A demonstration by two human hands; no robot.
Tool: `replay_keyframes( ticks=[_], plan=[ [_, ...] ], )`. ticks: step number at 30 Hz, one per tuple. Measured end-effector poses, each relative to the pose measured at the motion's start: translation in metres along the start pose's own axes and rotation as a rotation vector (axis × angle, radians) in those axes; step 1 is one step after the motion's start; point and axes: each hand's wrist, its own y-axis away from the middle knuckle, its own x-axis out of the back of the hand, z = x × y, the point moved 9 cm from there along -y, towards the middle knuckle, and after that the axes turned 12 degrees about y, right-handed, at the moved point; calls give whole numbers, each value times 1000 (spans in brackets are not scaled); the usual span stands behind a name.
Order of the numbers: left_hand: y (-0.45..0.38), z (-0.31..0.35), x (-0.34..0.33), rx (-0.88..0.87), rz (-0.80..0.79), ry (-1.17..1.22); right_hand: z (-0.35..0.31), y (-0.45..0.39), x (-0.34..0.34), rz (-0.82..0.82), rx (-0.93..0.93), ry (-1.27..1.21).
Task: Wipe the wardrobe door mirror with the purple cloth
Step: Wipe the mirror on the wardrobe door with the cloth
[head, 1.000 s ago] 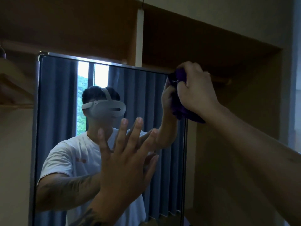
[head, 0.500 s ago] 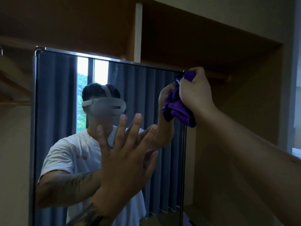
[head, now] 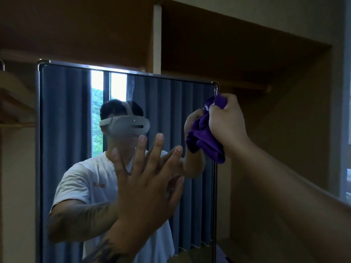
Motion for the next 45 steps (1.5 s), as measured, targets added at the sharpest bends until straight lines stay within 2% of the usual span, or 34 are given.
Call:
replay_keyframes(
  ticks=[2,5,9,10,11,13,16,18,21,25,27,31,34,36,39,45],
  plan=[
    [0,0,0,0,6,-2,-2,0,1,9,2,51],
    [0,0,-1,2,3,-2,-26,-13,7,55,110,147],
    [0,-1,-2,5,-12,-10,-71,-15,3,81,519,628],
    [1,-1,-2,5,-16,-11,-73,-12,1,66,572,693],
    [0,-1,-2,4,-20,-11,-70,-12,1,65,584,688],
    [0,-1,-2,6,-21,-11,-59,-11,7,84,505,506],
    [0,0,-2,7,-22,-6,-26,-6,10,74,180,97],
    [0,-1,-2,6,-22,-4,-12,2,5,63,76,15],
    [0,0,-2,9,-18,-10,-19,-3,6,67,145,121],
    [0,0,-3,5,-14,-3,-63,-14,2,129,473,638],
    [0,0,-3,0,-14,-8,-79,-10,-7,129,611,818],
    [1,-1,-3,13,-33,-7,-73,-12,-5,87,634,778],
    [0,0,-1,21,-47,-5,-71,-20,3,94,496,588],
    [0,1,0,23,-54,-2,-82,-19,-1,121,440,598],
    [0,1,0,29,-67,4,-110,-1,-26,60,556,744],
    [1,0,1,21,-48,15,-121,8,-37,-20,733,827]
  ],
)
